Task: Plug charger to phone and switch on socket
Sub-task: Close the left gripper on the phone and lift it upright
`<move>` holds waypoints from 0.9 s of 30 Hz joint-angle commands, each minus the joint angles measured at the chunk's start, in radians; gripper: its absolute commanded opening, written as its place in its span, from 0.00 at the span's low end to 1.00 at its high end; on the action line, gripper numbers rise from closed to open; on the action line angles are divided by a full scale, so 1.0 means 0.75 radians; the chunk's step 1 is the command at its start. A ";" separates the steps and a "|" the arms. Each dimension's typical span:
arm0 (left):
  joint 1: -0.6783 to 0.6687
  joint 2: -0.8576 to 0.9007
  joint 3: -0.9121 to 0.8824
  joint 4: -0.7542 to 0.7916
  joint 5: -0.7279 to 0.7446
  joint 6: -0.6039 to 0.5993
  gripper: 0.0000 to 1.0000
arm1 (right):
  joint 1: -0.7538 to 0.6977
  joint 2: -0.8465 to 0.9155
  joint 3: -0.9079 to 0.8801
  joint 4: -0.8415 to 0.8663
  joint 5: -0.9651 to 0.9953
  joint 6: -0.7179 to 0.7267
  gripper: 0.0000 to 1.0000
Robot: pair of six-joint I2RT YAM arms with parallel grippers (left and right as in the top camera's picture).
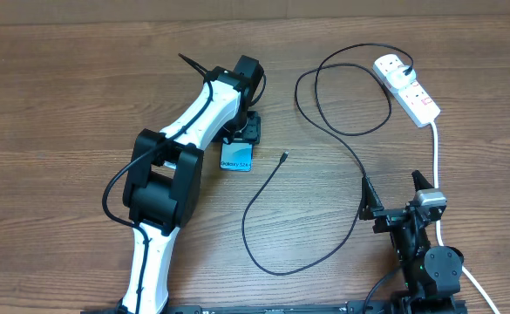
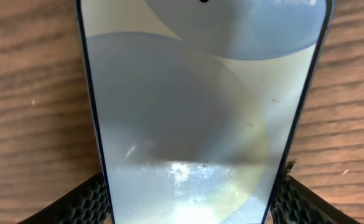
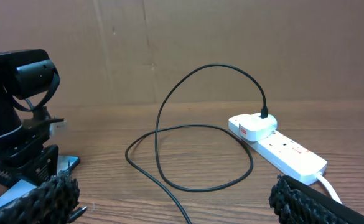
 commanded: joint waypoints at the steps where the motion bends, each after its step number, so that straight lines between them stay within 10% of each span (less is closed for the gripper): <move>1: 0.016 0.064 0.050 -0.069 0.015 -0.023 0.68 | 0.005 -0.013 -0.014 0.008 0.007 0.004 1.00; 15: 0.057 0.064 0.289 -0.371 0.467 -0.022 0.70 | 0.005 -0.013 -0.014 0.008 0.007 0.005 1.00; 27: 0.211 0.064 0.310 -0.500 1.239 -0.016 0.69 | 0.005 -0.013 -0.014 0.008 0.007 0.004 1.00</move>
